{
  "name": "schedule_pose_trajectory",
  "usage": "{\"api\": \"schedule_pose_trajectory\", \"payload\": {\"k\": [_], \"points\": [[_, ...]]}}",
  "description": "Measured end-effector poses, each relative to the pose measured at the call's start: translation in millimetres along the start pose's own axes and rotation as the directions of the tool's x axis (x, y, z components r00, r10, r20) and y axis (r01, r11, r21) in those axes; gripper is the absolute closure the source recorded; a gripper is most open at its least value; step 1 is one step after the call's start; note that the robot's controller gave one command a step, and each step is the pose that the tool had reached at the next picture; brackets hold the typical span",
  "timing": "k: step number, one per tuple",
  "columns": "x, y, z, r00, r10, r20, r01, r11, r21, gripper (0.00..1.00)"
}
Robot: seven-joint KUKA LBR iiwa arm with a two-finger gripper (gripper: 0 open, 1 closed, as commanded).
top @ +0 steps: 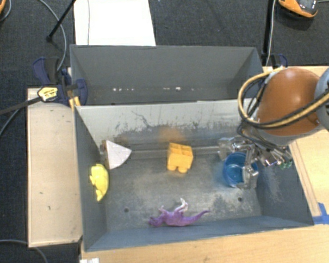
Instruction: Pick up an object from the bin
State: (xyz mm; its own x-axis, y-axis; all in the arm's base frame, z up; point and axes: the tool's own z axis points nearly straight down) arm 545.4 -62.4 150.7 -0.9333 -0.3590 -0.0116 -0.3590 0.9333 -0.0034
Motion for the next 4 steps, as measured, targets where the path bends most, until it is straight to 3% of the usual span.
{"api": "schedule_pose_trajectory", "payload": {"k": [1, 2, 3, 4], "points": [[-1.0, 4.6, 12.7, 0.977, -0.212, 0.000, 0.212, 0.977, 0.001, 0.00], [-1.3, -3.1, 24.9, 0.949, -0.315, 0.000, 0.315, 0.949, 0.000, 0.00], [-10.5, -16.9, 30.5, 0.993, -0.115, 0.003, 0.115, 0.993, 0.001, 0.00], [-20.2, -34.7, 47.6, 0.908, -0.420, 0.005, 0.420, 0.908, 0.003, 1.00]]}}
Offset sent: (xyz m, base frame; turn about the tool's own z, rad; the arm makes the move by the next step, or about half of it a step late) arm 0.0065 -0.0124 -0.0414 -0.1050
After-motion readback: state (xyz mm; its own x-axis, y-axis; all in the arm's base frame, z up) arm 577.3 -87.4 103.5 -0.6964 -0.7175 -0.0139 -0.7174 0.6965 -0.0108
